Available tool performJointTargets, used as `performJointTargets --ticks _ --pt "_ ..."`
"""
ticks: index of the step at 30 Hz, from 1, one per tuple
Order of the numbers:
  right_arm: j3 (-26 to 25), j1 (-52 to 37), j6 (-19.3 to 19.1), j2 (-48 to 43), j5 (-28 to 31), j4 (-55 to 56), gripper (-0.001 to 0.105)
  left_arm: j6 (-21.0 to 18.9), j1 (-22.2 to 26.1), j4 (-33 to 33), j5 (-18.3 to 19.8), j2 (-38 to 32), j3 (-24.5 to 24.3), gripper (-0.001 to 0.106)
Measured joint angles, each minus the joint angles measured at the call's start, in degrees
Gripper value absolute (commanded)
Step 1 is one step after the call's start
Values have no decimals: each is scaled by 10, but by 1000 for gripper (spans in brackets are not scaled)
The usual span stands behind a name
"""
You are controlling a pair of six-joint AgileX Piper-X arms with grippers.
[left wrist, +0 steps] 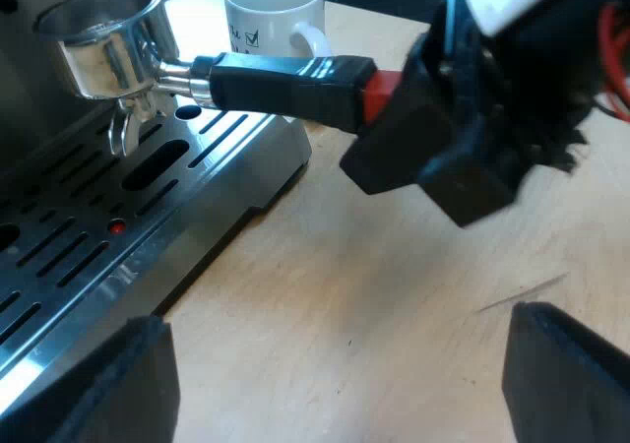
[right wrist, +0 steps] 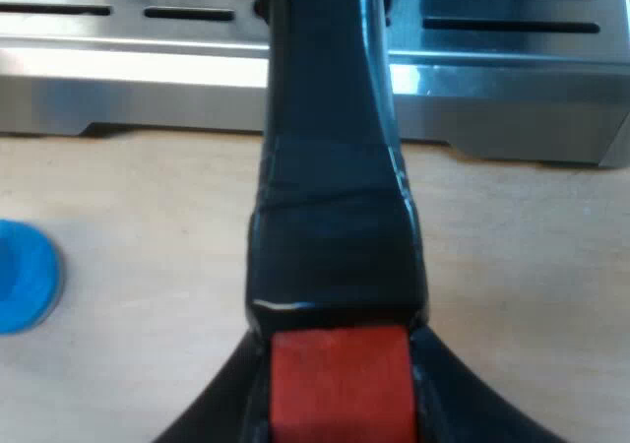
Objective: Grind coffee beans and then tamp
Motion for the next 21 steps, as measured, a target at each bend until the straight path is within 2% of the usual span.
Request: performJointTargets --ticks 6,12,17,21 --pt "0 32 0 -5 2 3 0 -5 0 0 0 -7 0 70" --pt "11 53 0 -20 3 3 0 -5 0 5 0 -53 0 70" --pt "59 81 -1 -59 14 3 0 -5 0 58 0 -97 0 70" --pt "95 105 -1 -91 15 -4 0 -5 0 76 0 -111 0 70"
